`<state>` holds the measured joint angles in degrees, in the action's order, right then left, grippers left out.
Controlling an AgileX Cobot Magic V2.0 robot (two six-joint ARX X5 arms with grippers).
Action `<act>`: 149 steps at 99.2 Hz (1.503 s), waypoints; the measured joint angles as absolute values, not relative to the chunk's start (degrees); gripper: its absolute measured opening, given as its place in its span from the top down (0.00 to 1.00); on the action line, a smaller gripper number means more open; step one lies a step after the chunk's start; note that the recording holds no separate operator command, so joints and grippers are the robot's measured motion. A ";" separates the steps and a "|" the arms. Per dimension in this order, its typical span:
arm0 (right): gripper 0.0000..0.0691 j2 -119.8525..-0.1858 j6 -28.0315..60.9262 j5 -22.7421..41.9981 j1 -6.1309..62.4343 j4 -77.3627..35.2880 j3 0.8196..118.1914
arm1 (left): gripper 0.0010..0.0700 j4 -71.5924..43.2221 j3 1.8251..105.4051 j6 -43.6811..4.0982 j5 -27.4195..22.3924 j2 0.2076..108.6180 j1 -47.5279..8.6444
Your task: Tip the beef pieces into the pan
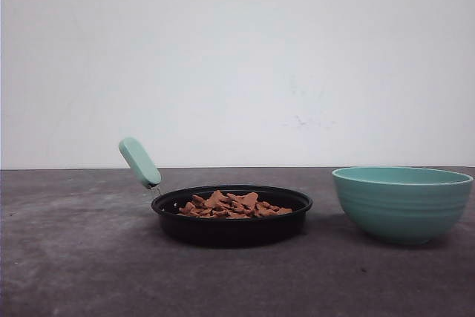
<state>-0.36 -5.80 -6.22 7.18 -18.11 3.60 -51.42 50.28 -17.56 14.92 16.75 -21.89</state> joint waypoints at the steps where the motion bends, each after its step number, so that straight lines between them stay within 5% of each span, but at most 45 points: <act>1: 0.98 -0.36 -5.78 -6.22 7.18 -18.11 3.60 | 1.00 -51.42 50.28 -17.56 14.90 16.75 -21.89; 42: 0.98 -0.36 -5.80 -6.22 7.18 -18.11 3.60 | 1.00 -51.55 49.93 -13.87 17.78 16.43 -21.89; 68: 0.98 -0.36 -5.78 -6.20 7.18 -18.09 3.60 | 1.00 -21.06 28.12 -6.13 20.78 10.28 -15.42; 89: 0.98 -0.36 -5.78 -6.15 7.18 -18.04 3.60 | 1.00 -9.34 6.96 -5.91 13.63 0.32 -8.78; 132: 0.98 -0.34 -5.78 -6.02 7.18 -16.01 3.55 | 1.00 -12.36 2.63 -3.38 4.34 0.21 -4.36; 149: 0.98 -0.34 -5.78 -6.02 7.18 -16.01 3.55 | 1.00 -10.41 1.87 -2.74 4.60 0.21 -2.72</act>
